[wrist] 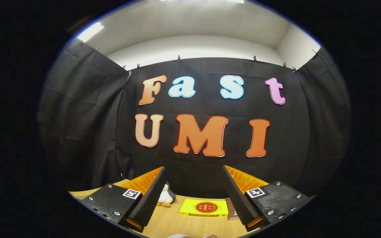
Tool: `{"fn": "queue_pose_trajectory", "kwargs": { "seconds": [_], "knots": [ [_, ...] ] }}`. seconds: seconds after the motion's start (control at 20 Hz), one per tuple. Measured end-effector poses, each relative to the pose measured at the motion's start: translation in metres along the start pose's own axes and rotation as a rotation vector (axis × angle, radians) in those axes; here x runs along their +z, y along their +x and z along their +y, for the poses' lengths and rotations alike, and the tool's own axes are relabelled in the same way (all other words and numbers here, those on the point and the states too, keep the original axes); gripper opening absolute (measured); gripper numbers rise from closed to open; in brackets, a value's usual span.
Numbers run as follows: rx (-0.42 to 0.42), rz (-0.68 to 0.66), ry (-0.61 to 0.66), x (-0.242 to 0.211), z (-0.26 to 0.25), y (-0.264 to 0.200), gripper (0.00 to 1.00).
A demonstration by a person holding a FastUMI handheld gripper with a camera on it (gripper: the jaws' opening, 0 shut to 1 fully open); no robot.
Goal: Open the storage box then place both shoes into the box .Put the left shoe in first, then the right shoe, with the right side of both shoes facing outward in a uniform manner.
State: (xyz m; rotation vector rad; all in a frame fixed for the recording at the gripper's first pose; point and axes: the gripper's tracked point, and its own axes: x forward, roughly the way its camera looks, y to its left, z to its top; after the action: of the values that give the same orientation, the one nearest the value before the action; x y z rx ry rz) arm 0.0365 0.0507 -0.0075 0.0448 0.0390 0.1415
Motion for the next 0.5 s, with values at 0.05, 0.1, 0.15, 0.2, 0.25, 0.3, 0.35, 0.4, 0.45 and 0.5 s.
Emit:
{"fn": "queue_pose_trajectory", "kwargs": {
  "seconds": [0.05, 0.1, 0.15, 0.2, 0.25, 0.3, 0.35, 0.4, 0.45, 0.5],
  "knots": [
    [0.01, 0.0, 0.004, -0.001, 0.004, 0.001, 1.0],
    [0.019, -0.001, 0.004, -0.001, 0.008, 0.001, 1.0],
    [0.024, -0.005, 0.0, -0.001, 0.01, 0.001, 1.0],
    [0.033, -0.009, -0.004, -0.001, 0.013, 0.001, 1.0],
    [0.045, -0.001, -0.008, -0.005, 0.016, 0.002, 1.0],
    [0.058, 0.022, -0.009, -0.013, 0.02, 0.001, 0.99],
    [0.064, 0.045, -0.007, -0.021, 0.021, 0.0, 0.99],
    [0.073, 0.066, 0.002, -0.029, 0.024, -0.001, 1.0],
    [0.087, 0.091, 0.014, -0.038, 0.028, -0.001, 1.0],
    [0.106, 0.119, 0.025, -0.047, 0.034, -0.002, 1.0]
  ]
}}
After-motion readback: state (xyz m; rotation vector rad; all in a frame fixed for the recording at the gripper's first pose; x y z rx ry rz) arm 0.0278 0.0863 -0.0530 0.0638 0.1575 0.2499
